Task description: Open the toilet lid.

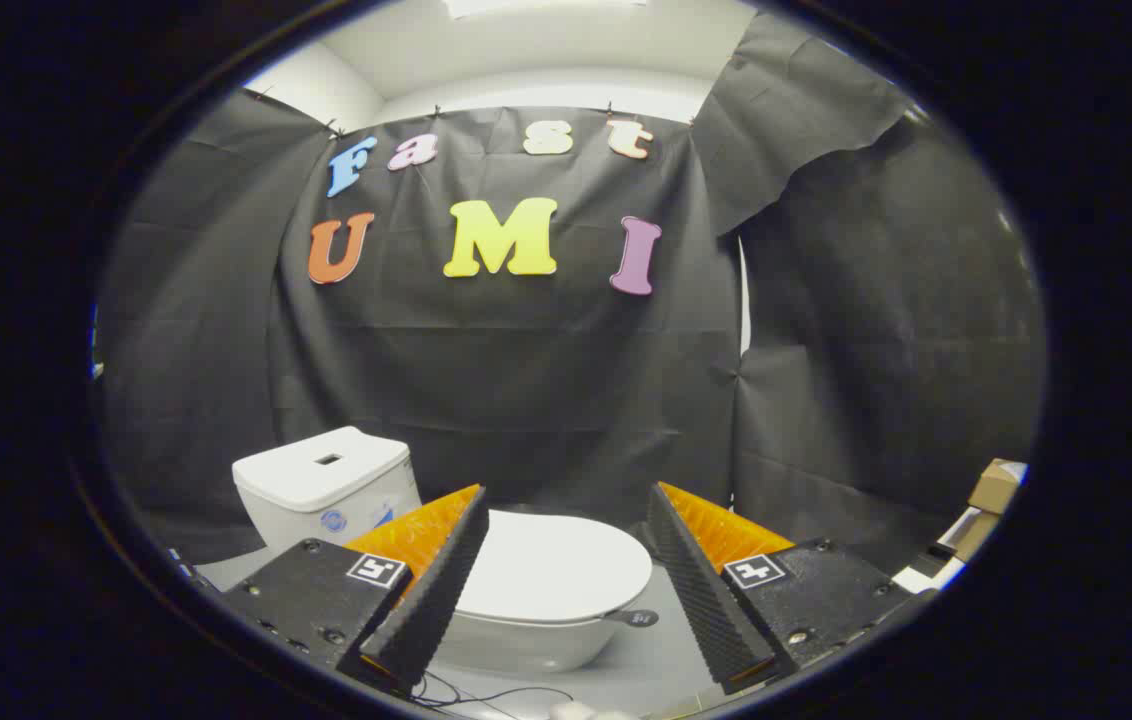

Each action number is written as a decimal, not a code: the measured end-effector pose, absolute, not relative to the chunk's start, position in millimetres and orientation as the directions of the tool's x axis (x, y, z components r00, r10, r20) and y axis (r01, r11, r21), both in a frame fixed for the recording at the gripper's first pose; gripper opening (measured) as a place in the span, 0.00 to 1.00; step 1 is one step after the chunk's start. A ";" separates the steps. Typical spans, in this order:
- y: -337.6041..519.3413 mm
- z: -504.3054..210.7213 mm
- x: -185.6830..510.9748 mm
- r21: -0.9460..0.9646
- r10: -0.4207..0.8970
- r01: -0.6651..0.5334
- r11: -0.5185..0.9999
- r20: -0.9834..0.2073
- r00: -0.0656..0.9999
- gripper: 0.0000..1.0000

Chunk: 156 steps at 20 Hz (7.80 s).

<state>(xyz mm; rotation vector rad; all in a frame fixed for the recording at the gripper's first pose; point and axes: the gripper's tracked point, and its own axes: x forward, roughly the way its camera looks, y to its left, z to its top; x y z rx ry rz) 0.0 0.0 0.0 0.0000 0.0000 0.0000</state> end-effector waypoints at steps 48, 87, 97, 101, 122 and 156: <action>-118.7 -193.6 174.4 0.591 0.218 0.102 0.800 -0.444 0.869 1.00; -109.7 -301.7 167.0 0.889 0.473 0.224 0.399 -0.409 0.781 0.09; -105.2 -280.7 167.6 0.828 0.414 0.275 0.489 -0.498 0.762 0.04; -101.3 -262.2 165.7 0.796 0.380 0.267 0.543 -0.516 0.768 0.04; -46.4 -102.5 157.6 0.651 0.264 0.118 0.750 -0.458 0.849 0.04; 71.8 13.2 144.2 0.423 0.180 -0.011 0.906 -0.364 0.914 0.05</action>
